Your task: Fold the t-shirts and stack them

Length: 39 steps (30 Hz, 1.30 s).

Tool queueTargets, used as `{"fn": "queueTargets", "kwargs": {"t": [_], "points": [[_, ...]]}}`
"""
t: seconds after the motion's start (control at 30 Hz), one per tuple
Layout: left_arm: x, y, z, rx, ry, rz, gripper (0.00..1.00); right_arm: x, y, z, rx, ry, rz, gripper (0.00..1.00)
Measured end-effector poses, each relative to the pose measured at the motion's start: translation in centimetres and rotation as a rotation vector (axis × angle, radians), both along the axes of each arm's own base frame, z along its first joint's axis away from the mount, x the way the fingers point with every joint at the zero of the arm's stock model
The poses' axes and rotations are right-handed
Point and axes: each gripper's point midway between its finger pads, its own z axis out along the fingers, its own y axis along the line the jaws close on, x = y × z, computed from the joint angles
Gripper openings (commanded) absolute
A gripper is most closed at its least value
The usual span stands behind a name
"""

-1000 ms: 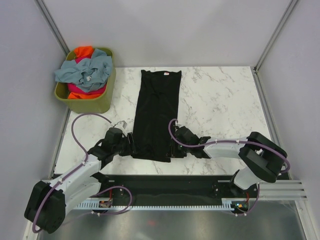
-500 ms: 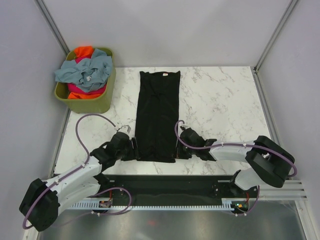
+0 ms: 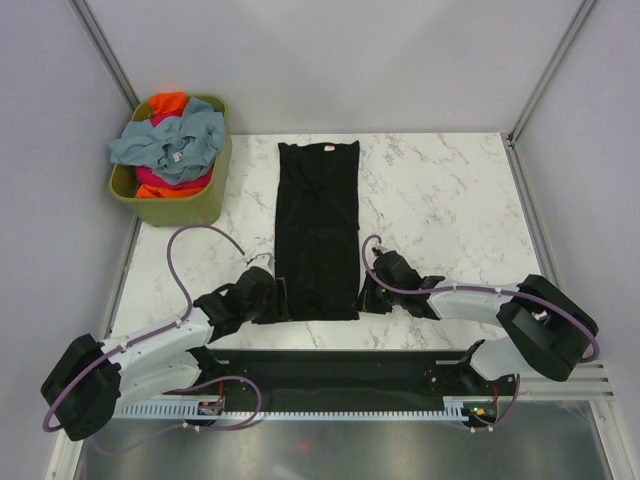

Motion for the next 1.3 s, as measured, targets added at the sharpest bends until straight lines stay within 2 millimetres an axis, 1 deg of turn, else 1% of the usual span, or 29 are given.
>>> {"fn": "queueTargets", "kwargs": {"t": [0.1,0.13,0.2,0.23,0.27,0.33,0.47,0.67,0.77,0.8,0.83,1.03,1.1,1.17,1.2,1.3], "points": [[0.3,-0.8,-0.1,-0.01,0.003,-0.003,0.57,-0.1,0.0,0.0,0.002,-0.001,0.008,0.0],[0.4,-1.0,-0.1,-0.011,0.006,-0.001,0.47,-0.1,0.0,0.0,0.003,-0.001,0.01,0.0],[0.4,-1.1,-0.4,-0.008,0.016,0.005,0.33,-0.1,0.0,0.0,0.006,-0.004,0.013,0.0],[0.4,-1.1,-0.5,-0.007,0.022,0.008,0.24,-0.1,0.0,0.0,0.008,-0.007,0.013,0.0],[0.4,-1.2,-0.6,-0.007,0.025,0.012,0.21,-0.1,0.0,0.0,0.01,-0.009,0.012,0.0],[0.2,-1.1,-0.7,-0.004,0.032,0.01,0.19,-0.3,-0.2,0.0,0.01,-0.011,0.012,0.0],[-0.1,-1.2,-0.4,-0.014,0.033,0.007,0.2,-0.7,-0.9,0.1,0.0,-0.016,0.002,0.0],[-1.0,-2.0,1.3,-0.076,0.012,-0.011,0.2,-1.7,-2.3,0.1,-0.024,-0.005,-0.011,0.0],[-1.4,-2.1,1.8,-0.099,0.013,-0.01,0.19,-2.4,-3.1,0.2,-0.035,0.005,-0.019,0.0],[-1.6,-2.1,1.8,-0.104,0.015,-0.008,0.18,-2.6,-3.3,0.2,-0.038,0.009,-0.023,0.0],[-1.9,-2.1,1.8,-0.107,0.021,-0.008,0.15,-2.8,-3.5,0.1,-0.041,0.012,-0.025,0.0],[-3.0,-2.0,2.5,-0.121,0.048,-0.02,0.1,-3.7,-4.3,0.3,-0.084,0.038,-0.027,0.0],[-2.9,-2.2,3.4,-0.122,0.048,-0.021,0.07,-3.8,-4.7,0.5,-0.124,0.049,-0.029,0.0],[-2.3,-2.8,5.2,-0.141,0.027,-0.023,0.03,-3.2,-4.9,1.5,-0.162,0.04,-0.035,0.0],[-1.9,-3.2,6.2,-0.151,0.013,-0.026,0.02,-2.7,-4.7,2.1,-0.17,0.029,-0.038,0.0],[-0.6,-4.5,8.9,-0.166,-0.024,-0.04,0.02,-0.3,-3.7,4.5,-0.186,-0.025,-0.044,0.0]]}}
